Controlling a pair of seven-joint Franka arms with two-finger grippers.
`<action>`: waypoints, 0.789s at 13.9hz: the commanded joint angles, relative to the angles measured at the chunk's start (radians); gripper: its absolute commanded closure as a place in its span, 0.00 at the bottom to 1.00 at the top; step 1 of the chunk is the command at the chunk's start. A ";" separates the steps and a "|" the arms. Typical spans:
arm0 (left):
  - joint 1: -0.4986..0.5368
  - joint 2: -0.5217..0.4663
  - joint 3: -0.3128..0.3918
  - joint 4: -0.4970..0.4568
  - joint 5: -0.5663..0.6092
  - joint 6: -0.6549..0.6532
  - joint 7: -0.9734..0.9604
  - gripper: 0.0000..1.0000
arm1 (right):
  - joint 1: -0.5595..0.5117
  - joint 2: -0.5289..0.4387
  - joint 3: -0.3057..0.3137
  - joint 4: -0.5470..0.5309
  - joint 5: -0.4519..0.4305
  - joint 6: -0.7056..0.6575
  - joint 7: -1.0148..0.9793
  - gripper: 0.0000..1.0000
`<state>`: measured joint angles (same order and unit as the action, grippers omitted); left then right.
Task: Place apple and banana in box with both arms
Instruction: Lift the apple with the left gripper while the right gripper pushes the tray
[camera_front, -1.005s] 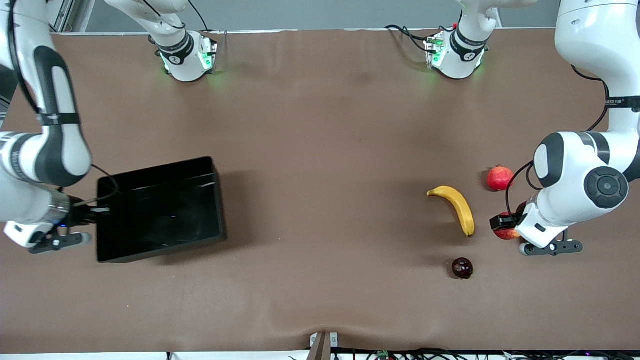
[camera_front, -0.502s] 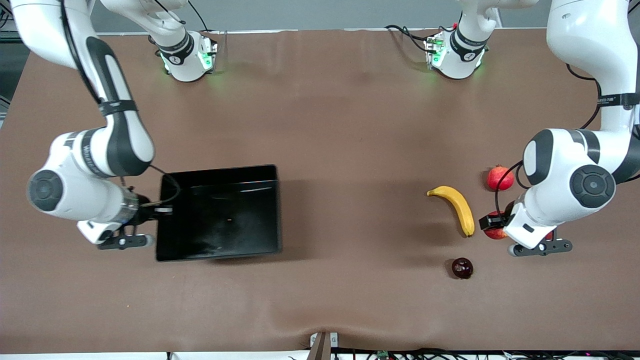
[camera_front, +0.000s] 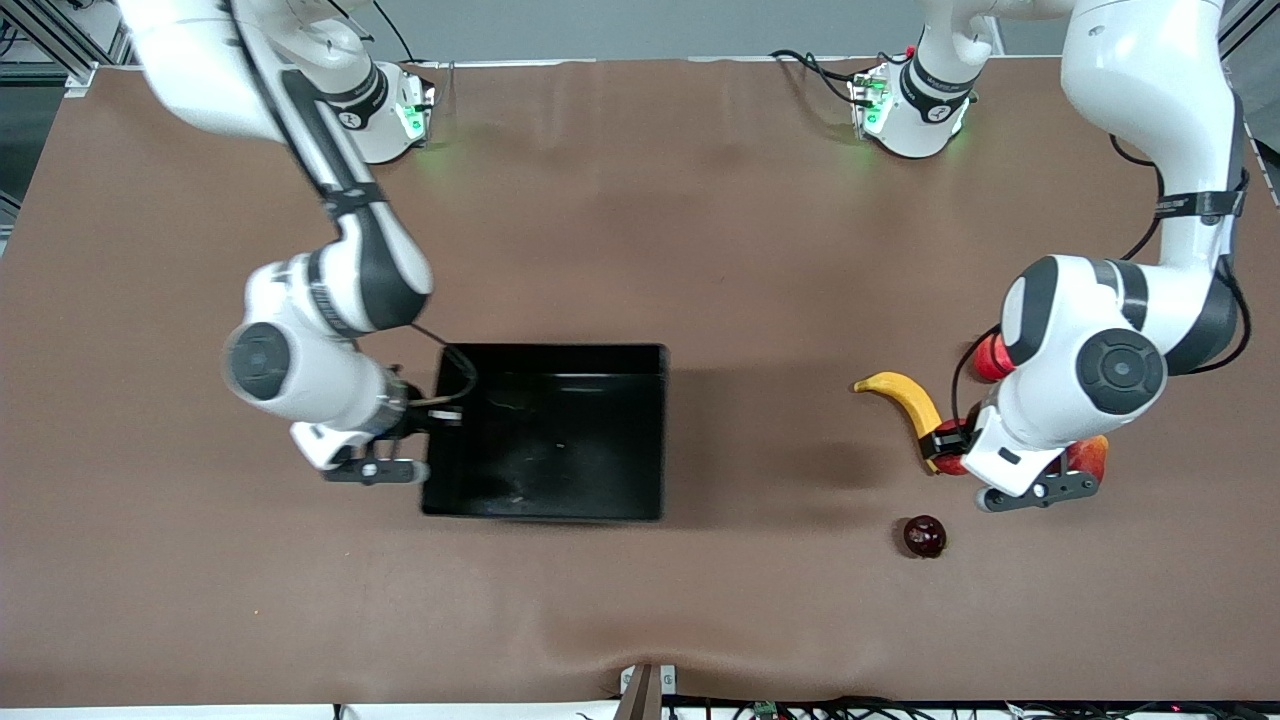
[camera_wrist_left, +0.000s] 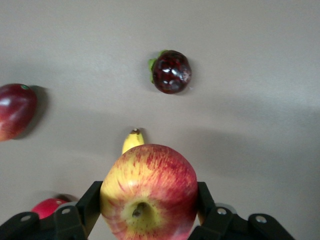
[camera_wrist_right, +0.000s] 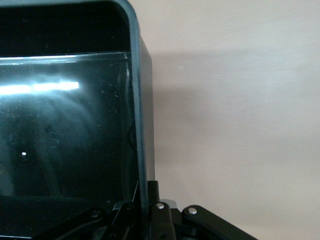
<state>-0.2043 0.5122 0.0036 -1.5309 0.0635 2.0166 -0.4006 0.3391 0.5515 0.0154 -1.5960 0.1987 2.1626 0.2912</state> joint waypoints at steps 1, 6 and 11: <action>-0.049 0.038 0.006 0.077 -0.014 -0.029 -0.073 1.00 | 0.073 0.036 -0.009 0.008 0.030 0.051 0.081 1.00; -0.115 0.080 0.006 0.117 -0.016 -0.029 -0.200 1.00 | 0.185 0.085 -0.011 0.007 0.022 0.108 0.275 1.00; -0.184 0.118 0.006 0.166 -0.030 -0.029 -0.323 1.00 | 0.228 0.117 -0.012 0.008 0.005 0.151 0.301 1.00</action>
<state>-0.3551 0.5961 0.0015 -1.4227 0.0493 2.0162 -0.6742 0.5511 0.6714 0.0123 -1.5963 0.1984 2.3036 0.5856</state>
